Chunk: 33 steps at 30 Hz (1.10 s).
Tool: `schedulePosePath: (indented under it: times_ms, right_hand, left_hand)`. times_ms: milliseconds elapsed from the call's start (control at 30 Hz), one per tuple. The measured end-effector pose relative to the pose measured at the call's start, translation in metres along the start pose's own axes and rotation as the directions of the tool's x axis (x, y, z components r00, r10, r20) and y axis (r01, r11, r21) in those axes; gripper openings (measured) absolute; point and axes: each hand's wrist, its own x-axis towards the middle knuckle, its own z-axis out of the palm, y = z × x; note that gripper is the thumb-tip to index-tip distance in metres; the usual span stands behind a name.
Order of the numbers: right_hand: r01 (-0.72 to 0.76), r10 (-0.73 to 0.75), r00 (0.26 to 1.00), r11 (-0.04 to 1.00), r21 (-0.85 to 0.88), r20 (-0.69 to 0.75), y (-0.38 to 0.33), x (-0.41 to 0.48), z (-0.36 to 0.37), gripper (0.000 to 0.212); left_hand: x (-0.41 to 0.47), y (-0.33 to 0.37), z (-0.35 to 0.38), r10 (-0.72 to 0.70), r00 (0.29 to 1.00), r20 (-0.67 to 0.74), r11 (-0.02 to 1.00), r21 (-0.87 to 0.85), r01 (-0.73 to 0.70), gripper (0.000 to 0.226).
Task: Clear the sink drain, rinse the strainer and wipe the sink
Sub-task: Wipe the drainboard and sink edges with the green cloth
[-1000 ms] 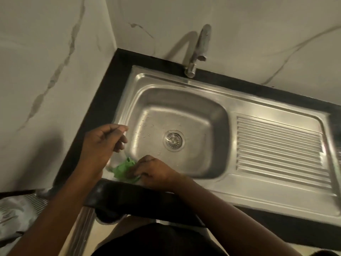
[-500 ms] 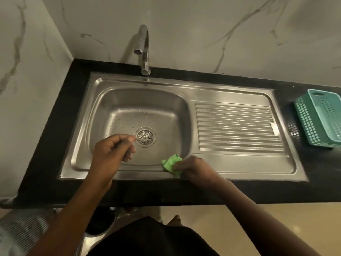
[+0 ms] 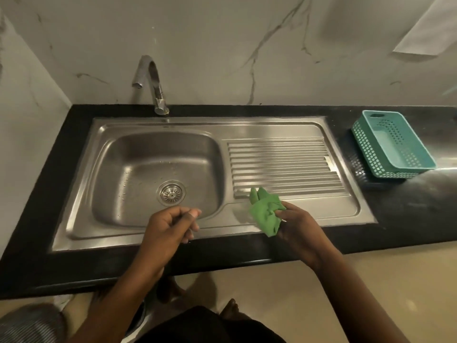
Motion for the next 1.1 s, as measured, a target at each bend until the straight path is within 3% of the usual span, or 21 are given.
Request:
schedulePosePath:
  times_ms: [167,267,433,600,700,867,967,1033,1100]
  right_hand:
    - [0.117,-0.115,0.993,0.991,0.069,-0.034,0.008,-0.029,-0.018,0.036]
    - [0.197,-0.202,0.977,0.977,-0.077,-0.065,0.011,-0.043,-0.021,0.032]
    - [0.358,-0.380,0.925,0.874,-0.328,-0.004,0.002,-0.067,-0.027,0.035]
    - [0.455,-0.506,0.861,0.724,-0.518,0.049,-0.017,-0.087,-0.024,0.043]
    - [0.457,-0.551,0.833,0.732,-0.505,-0.044,-0.025,-0.092,-0.024,0.040]
    - [0.502,-0.570,0.749,0.821,-0.270,-0.339,-0.034,-0.101,-0.033,0.031]
    - [0.529,-0.555,0.721,0.828,-0.188,-0.415,-0.038,-0.109,-0.043,0.035]
    - [0.520,-0.563,0.707,0.824,-0.225,-0.428,-0.041,-0.116,-0.051,0.035]
    - [0.491,-0.567,0.713,0.824,-0.284,-0.412,-0.042,-0.123,-0.062,0.033]
  left_hand:
    - [-0.011,0.001,0.061,-0.055,0.990,0.134,0.998,0.017,0.053,0.013]
    - [-0.015,0.003,0.093,-0.115,0.961,0.252,0.991,-0.030,0.127,0.016]
    - [-0.011,0.010,0.131,-0.176,0.906,0.386,0.977,-0.047,0.210,0.065]
    - [0.008,0.018,0.151,-0.157,0.848,0.506,0.976,-0.052,0.212,0.069]
    - [0.022,0.023,0.160,-0.132,0.808,0.574,0.980,-0.046,0.192,0.058]
    - [0.044,0.021,0.173,-0.110,0.778,0.619,0.986,-0.031,0.164,0.039]
    - [0.053,0.026,0.184,-0.100,0.773,0.626,0.994,0.036,0.100,0.068]
    - [0.057,0.034,0.195,-0.068,0.775,0.629,0.995,0.095,0.011,0.090]
    - [0.058,0.044,0.208,-0.003,0.751,0.661,0.992,0.095,-0.080,0.093]
